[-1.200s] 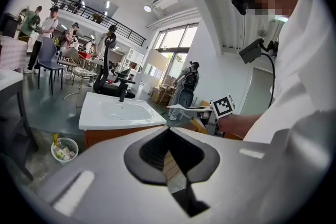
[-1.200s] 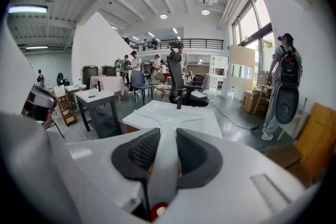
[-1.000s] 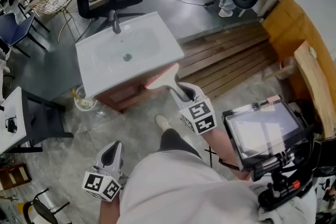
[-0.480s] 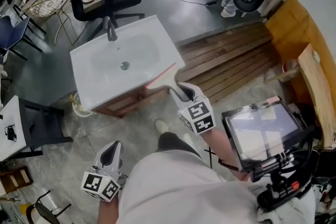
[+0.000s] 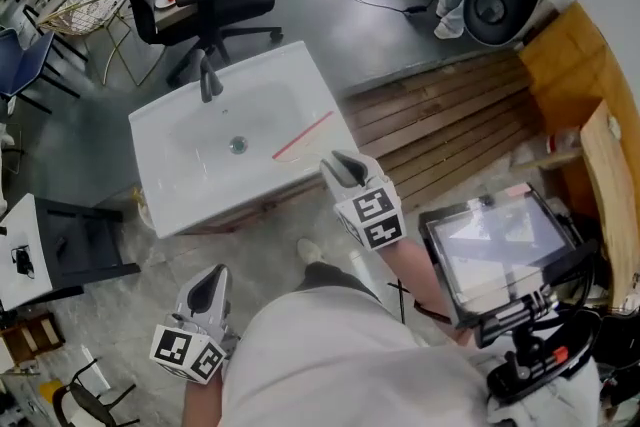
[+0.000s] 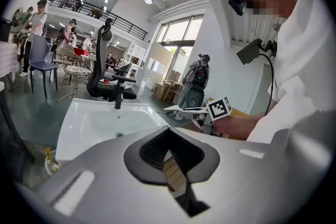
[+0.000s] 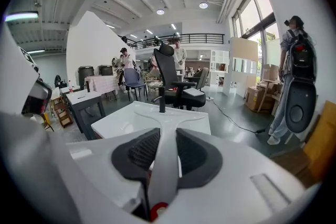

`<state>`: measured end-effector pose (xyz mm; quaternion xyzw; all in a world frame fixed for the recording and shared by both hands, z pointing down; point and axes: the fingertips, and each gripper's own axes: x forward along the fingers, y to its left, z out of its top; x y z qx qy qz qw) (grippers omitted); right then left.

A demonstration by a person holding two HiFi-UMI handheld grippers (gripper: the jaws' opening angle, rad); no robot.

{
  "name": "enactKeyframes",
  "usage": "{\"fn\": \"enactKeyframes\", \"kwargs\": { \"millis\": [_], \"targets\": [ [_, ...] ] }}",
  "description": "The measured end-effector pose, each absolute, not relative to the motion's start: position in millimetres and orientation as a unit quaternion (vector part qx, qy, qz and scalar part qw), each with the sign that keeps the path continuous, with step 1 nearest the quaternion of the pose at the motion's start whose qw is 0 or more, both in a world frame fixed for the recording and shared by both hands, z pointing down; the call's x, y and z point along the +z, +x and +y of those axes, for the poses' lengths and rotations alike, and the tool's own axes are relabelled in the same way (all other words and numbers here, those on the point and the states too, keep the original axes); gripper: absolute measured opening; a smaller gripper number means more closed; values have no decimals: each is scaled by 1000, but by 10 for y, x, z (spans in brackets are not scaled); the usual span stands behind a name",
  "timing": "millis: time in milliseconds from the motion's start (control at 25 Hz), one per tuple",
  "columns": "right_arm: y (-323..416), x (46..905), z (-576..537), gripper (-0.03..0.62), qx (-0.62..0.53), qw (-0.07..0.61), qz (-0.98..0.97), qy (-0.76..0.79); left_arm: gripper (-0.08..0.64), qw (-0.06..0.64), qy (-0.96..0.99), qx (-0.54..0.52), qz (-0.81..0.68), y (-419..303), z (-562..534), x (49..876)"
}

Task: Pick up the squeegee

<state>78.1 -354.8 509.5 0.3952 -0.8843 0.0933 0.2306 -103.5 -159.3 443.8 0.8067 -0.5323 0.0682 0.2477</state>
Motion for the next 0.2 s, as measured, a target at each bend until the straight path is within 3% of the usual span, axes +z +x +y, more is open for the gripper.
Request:
{"fn": "enactKeyframes", "kwargs": {
  "millis": [200],
  "targets": [
    [873,5184,-4051,101,100,235,-880,401,8,255,806,70,-530,-934,-2005,4441]
  ]
}}
